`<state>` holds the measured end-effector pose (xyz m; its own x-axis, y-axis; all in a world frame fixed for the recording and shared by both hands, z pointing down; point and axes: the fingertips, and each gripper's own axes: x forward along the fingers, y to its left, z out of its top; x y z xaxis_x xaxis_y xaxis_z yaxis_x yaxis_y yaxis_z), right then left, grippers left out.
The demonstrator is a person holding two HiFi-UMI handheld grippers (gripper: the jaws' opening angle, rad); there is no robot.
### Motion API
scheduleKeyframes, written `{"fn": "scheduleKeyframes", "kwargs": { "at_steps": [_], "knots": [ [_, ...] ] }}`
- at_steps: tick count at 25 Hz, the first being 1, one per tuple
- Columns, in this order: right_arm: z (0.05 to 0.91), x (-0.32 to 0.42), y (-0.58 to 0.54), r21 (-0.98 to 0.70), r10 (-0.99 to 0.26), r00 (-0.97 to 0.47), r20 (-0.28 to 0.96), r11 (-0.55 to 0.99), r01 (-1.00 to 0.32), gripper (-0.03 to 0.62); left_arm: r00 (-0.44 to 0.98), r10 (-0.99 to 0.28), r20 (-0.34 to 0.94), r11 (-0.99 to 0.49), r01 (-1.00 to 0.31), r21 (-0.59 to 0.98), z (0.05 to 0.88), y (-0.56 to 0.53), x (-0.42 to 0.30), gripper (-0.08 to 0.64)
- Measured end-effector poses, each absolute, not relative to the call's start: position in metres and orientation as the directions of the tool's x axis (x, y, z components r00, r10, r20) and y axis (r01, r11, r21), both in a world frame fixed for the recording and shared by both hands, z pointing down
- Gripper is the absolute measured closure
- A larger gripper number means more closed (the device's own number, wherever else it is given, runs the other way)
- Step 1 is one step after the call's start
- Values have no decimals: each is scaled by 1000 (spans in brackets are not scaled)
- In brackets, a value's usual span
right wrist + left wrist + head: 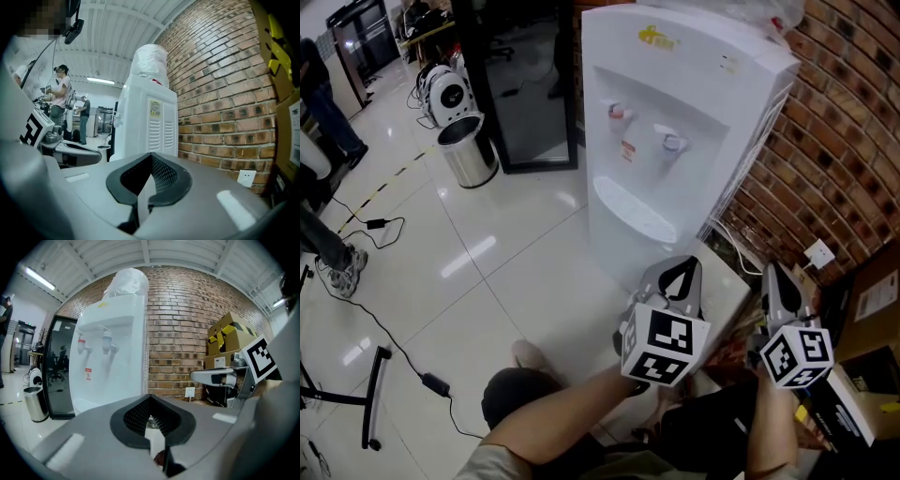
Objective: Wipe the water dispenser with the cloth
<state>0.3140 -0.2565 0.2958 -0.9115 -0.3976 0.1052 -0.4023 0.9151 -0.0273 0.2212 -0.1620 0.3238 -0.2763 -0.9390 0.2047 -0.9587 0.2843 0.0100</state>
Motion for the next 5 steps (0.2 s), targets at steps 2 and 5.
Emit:
{"fn": "scheduleKeyframes", "kwargs": {
  "at_steps": [2,5],
  "knots": [
    [295,315,-258,-29,-398,-912,104,915,-402,581,-274,-939,205,282,-959,7,324,-163,223,560],
    [295,317,-261,-32,-399,-911,103,914,-404,581,-273,-941,200,279,-960,-1,323,-165,224,560]
  ]
}}
